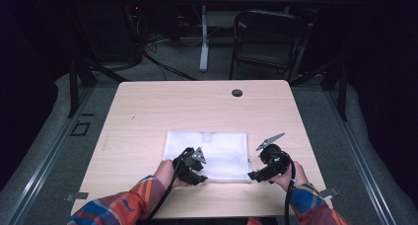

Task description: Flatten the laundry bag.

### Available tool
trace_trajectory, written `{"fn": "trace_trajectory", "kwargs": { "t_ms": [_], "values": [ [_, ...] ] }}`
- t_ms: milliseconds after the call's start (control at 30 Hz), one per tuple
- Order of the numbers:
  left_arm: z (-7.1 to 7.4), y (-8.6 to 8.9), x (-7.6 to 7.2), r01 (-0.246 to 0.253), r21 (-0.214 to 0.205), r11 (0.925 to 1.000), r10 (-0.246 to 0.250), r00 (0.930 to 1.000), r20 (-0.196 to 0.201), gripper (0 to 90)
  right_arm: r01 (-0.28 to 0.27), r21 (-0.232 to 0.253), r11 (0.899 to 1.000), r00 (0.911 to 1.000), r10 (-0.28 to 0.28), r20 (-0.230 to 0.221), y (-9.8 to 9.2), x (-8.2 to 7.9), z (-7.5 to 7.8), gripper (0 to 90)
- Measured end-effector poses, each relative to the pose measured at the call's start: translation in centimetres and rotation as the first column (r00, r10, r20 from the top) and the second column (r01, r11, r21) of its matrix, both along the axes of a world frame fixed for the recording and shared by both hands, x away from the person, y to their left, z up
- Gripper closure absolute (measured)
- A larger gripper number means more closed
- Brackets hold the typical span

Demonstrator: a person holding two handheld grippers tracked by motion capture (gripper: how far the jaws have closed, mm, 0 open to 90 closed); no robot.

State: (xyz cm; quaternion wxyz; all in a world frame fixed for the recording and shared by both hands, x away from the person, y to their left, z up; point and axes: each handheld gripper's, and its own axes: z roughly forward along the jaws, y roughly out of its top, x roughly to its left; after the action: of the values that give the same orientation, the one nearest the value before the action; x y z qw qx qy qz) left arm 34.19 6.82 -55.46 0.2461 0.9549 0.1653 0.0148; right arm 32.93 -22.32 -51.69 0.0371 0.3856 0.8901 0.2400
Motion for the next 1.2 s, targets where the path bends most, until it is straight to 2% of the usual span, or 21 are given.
{"fn": "trace_trajectory", "kwargs": {
  "t_ms": [67,100,167,200,333,467,633,667,700,767,800,833,867,900,933,967,1000,1033,1067,1167,1200],
  "values": [
    [-0.1,-0.1,0.0,-0.001,0.007,1.0000,0.001,0.9999,0.012,60.9,0.003,0.005,1.000,1.0000,-0.003,0.001,0.0,0.0,-0.1,20.5],
    [-0.2,-0.1,0.0,0.000,0.001,1.0000,0.000,0.9999,0.013,67.5,-0.002,-0.004,1.000,1.0000,0.002,-0.003,0.0,0.0,0.0,21.1],
    [-0.2,-0.1,0.1,0.002,-0.014,0.9999,-0.001,1.0000,0.009,71.0,0.000,-0.002,1.000,1.0000,0.000,-0.003,0.0,0.0,0.0,21.2],
    [-0.3,-0.1,0.1,-0.012,-0.021,0.9997,0.012,0.9999,0.009,77.0,0.000,-0.001,1.000,1.0000,0.000,-0.001,0.0,0.0,0.0,21.3],
    [-0.2,0.0,0.2,-0.020,-0.020,0.9996,0.021,0.9996,0.020,85.4,0.002,0.005,1.000,1.0000,-0.002,0.005,0.0,-0.2,0.1,23.0],
    [0.0,0.0,0.2,-0.029,-0.020,0.9994,0.030,0.9993,0.021,87.2,-0.003,0.012,1.000,0.9999,0.002,0.015,0.2,-0.3,0.3,25.7],
    [0.6,0.3,0.4,-0.080,-0.078,0.9937,0.081,0.9968,-0.001,87.6,-0.030,0.027,0.999,0.9987,0.029,0.042,0.8,-1.0,0.8,34.0],
    [0.7,0.3,0.4,-0.087,-0.083,0.9928,0.087,0.9962,-0.002,87.6,-0.024,0.050,0.998,0.9980,0.021,0.059,1.0,-1.2,0.8,36.8],
    [1.0,0.4,0.4,-0.097,-0.103,0.9900,0.098,0.9952,0.005,87.6,-0.059,0.030,0.998,0.9965,0.057,0.061,1.5,-1.4,1.1,42.0],
    [1.4,0.5,0.5,-0.108,-0.112,0.9878,0.109,0.9940,0.005,87.6,-0.078,0.035,0.996,0.9945,0.076,0.072,2.1,-1.7,1.3,51.5],
    [1.4,0.5,0.5,-0.108,-0.112,0.9878,0.109,0.9940,0.005,87.6,-0.078,0.035,0.996,0.9945,0.076,0.072,2.1,-1.7,1.3,51.5],
    [1.6,0.6,0.6,-0.124,-0.132,0.9835,0.126,0.9920,0.009,87.6,-0.111,0.053,0.992,0.9902,0.106,0.091,2.9,-2.1,1.4,63.0],
    [1.6,0.6,0.6,-0.124,-0.132,0.9835,0.126,0.9920,0.009,87.6,-0.111,0.053,0.992,0.9902,0.106,0.091,2.9,-2.1,1.4,63.0],
    [1.8,0.7,0.7,-0.131,-0.137,0.9819,0.133,0.9911,0.008,87.6,-0.150,0.039,0.988,0.9847,0.145,0.096,3.8,-2.4,1.4,71.8],
    [1.9,0.7,0.7,-0.144,-0.148,0.9785,0.146,0.9892,0.008,87.6,-0.150,0.039,0.988,0.9847,0.145,0.096,3.8,-2.4,1.4,71.8],
    [2.0,0.8,0.8,-0.144,-0.145,0.9789,0.147,0.9891,0.011,87.6,-0.172,0.034,0.985,0.9804,0.168,0.104,4.3,-2.6,1.4,76.4],
    [2.1,0.8,0.9,-0.160,-0.160,0.9742,0.163,0.9866,0.008,87.6,-0.190,0.022,0.982,0.9757,0.186,0.116,5.3,-2.8,1.2,83.7],
    [2.2,0.9,1.0,-0.154,-0.151,0.9764,0.157,0.9876,0.009,87.6,-0.190,0.022,0.982,0.9757,0.186,0.116,5.3,-2.8,1.2,83.7],
    [2.4,0.8,1.0,-0.168,-0.167,0.9715,0.172,0.9851,0.009,87.6,-0.207,-0.001,0.978,0.9697,0.205,0.133,6.1,-2.8,0.7,88.8],
    [2.6,0.8,1.0,-0.180,-0.166,0.9697,0.186,0.9822,0.025,87.6,-0.227,-0.020,0.974,0.9642,0.227,0.137,6.9,-2.4,0.0,90.0],
    [2.7,0.8,1.0,-0.180,-0.175,0.9681,0.186,0.9824,0.018,87.6,-0.247,-0.053,0.968,0.9574,0.252,0.141,7.7,-2.0,-0.7,90.0]
  ]
}}
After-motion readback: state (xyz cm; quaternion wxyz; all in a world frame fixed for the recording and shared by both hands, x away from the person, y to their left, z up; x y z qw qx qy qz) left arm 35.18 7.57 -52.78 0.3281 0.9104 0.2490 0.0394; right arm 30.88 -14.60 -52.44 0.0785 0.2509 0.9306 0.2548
